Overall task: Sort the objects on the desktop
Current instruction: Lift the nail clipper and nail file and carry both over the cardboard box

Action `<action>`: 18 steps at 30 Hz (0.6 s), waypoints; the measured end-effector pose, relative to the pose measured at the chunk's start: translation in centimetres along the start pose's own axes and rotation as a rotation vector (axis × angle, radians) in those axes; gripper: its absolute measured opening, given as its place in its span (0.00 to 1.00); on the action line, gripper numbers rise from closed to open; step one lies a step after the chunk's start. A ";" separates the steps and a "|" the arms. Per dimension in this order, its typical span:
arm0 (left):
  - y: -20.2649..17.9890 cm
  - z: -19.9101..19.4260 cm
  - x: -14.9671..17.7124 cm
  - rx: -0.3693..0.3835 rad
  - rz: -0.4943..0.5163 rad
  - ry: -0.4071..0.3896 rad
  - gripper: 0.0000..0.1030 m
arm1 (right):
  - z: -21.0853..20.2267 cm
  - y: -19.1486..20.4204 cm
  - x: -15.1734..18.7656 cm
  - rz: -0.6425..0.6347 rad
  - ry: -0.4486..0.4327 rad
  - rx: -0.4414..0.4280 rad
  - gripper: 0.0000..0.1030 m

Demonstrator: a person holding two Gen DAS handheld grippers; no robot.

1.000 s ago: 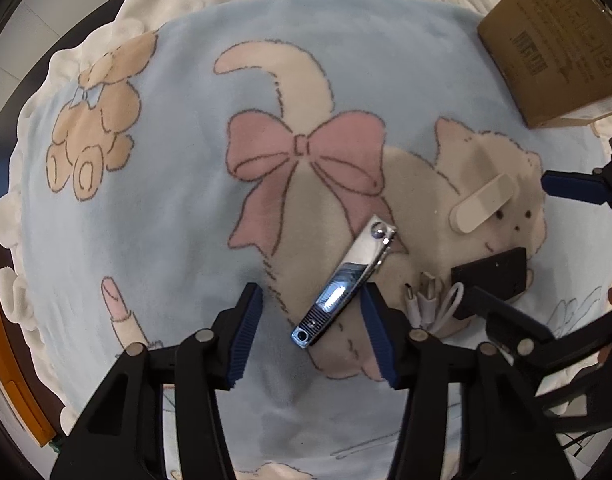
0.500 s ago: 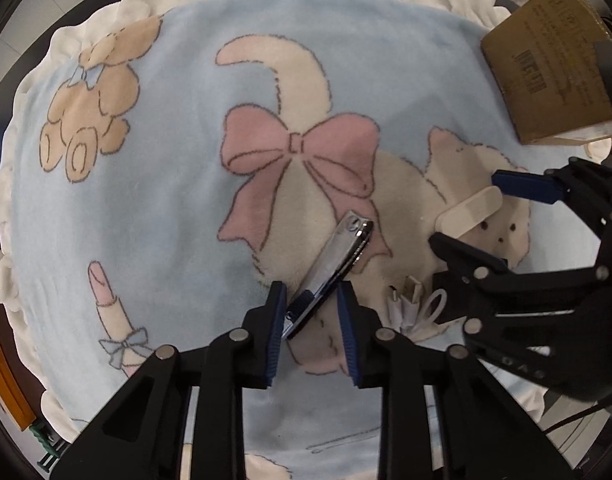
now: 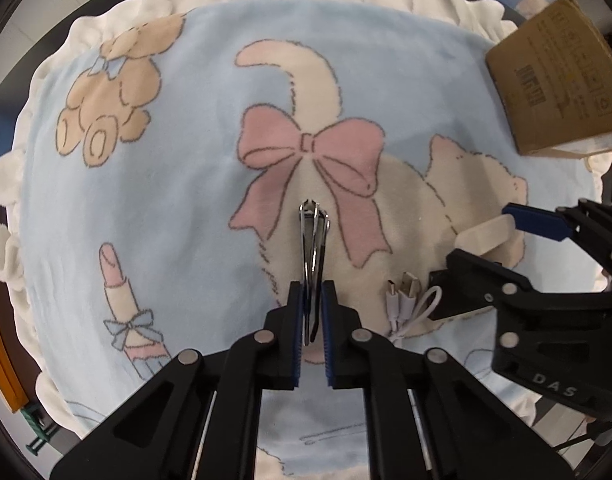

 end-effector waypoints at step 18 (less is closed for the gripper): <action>2.6 -5.1 0.7 0.047 -0.049 -0.052 0.08 | -5.4 0.3 3.3 0.008 -0.119 -0.022 0.64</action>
Point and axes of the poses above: each gripper's, at about its wrist camera, not at the fingertips, and z roughly the way its jaws point, y to its left, x to its underside, the point moved 9 cm from there along z, roughly the way its jaws point, and after that the axes turned 10 degrees about -x, right-handed, at the moved point
